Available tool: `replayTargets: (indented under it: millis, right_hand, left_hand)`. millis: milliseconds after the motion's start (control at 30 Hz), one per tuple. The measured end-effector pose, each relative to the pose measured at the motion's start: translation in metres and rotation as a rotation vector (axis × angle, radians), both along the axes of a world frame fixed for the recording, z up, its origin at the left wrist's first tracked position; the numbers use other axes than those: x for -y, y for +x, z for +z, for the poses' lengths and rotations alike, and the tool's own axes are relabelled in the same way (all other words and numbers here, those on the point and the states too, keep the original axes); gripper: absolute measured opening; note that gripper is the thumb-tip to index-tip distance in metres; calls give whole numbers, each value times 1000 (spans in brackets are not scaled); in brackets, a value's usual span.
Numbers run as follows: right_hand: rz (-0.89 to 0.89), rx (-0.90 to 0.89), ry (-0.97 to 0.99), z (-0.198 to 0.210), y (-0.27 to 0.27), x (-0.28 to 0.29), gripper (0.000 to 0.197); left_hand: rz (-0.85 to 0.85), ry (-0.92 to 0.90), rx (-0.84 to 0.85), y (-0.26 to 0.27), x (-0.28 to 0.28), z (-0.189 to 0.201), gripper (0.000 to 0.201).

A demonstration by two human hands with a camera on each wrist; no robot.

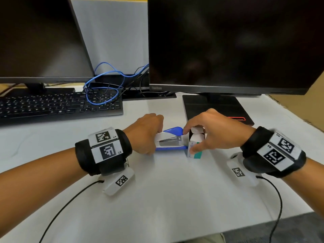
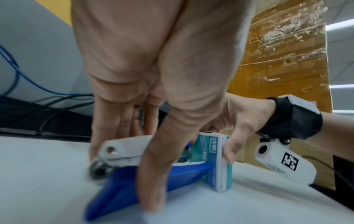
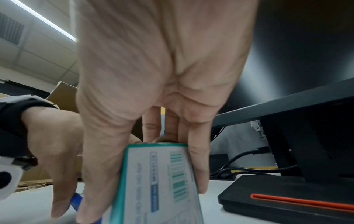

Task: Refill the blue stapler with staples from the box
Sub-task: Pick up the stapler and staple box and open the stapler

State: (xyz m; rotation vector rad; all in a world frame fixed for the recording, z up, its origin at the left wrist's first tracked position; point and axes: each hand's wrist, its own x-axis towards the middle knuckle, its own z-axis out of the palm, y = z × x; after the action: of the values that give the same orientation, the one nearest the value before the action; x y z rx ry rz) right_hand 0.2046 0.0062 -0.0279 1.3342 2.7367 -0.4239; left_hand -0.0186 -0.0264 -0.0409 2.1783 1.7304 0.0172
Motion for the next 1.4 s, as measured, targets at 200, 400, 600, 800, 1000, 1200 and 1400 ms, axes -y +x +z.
replayTargets:
  millis: [200,400,600,800,1000,1200,1400]
  right_hand:
    - [-2,-85,-31,-6,-9,-1,57]
    - [47,-161,-70,-8,-30,2,74]
    - [66,-195,-47,-10,-46,11,78]
    - [97,-106,83,-6,-66,27,60]
    - [67,53,210,-16,-95,28,34]
    - [-21,-37,123,-19,-102,22,26]
    - [4,-2,139,-21,-105,19,20]
  left_hand:
    - [-32,-6,-18,-21,13,-8,67]
    - [-85,31,-107,-42,19,-6,44]
    - [-28,5,-102,-63,26,-3,51]
    - [-113,180,32,-49,36,8,36]
    - [-108,192,67,-46,36,5,19]
    - [-55,250,290,-64,41,2,18]
    - [-40,288,507,-97,50,1,38]
